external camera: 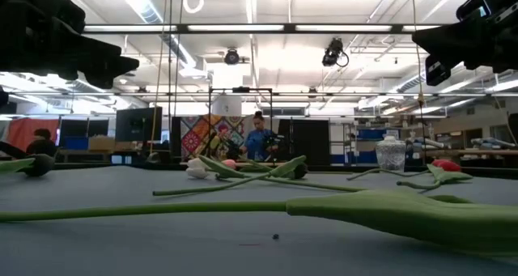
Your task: Sort flowers into vase by color
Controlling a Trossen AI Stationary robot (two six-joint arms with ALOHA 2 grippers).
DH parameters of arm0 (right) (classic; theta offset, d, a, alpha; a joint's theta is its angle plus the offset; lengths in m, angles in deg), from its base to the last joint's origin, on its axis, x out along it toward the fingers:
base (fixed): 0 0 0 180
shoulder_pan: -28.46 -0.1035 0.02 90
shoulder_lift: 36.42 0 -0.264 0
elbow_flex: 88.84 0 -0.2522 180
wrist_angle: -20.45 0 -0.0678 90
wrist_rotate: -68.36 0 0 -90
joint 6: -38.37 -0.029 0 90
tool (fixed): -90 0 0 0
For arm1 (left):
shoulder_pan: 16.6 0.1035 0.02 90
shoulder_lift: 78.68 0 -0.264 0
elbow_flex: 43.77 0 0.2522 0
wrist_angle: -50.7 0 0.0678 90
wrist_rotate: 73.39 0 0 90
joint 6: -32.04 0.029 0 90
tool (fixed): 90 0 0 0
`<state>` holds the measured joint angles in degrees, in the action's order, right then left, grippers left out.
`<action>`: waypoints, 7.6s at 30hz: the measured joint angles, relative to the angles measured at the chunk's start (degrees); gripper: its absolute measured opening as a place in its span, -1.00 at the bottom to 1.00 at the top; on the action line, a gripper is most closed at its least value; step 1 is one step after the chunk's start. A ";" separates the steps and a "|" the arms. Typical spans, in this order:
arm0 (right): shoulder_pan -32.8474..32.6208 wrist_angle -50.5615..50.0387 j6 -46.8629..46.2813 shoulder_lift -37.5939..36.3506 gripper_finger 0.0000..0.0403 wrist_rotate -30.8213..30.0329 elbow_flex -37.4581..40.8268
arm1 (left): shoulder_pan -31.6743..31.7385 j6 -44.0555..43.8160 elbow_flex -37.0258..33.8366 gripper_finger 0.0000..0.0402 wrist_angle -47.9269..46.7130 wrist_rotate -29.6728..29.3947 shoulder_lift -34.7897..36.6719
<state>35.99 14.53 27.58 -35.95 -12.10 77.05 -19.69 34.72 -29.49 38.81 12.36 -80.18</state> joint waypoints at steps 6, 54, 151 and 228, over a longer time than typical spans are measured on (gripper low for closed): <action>0.00 0.00 0.00 0.00 -0.89 -0.02 0.00 | 0.00 0.00 0.00 0.30 0.01 -0.02 0.00; 0.06 21.31 -48.31 4.39 -0.89 -33.32 -0.01 | -0.01 -46.02 0.00 0.30 30.01 -4.69 0.02; -6.54 13.64 -64.59 66.93 -0.01 -21.98 -22.08 | -16.98 -115.07 22.43 -0.22 -44.07 5.40 -52.52; -3.88 16.50 -17.42 66.93 0.64 -22.00 -37.95 | 15.65 -19.15 51.38 -0.94 18.86 15.89 -81.54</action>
<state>32.11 31.03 10.16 30.98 -34.10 39.10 -4.04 15.58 21.88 57.67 28.25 -161.72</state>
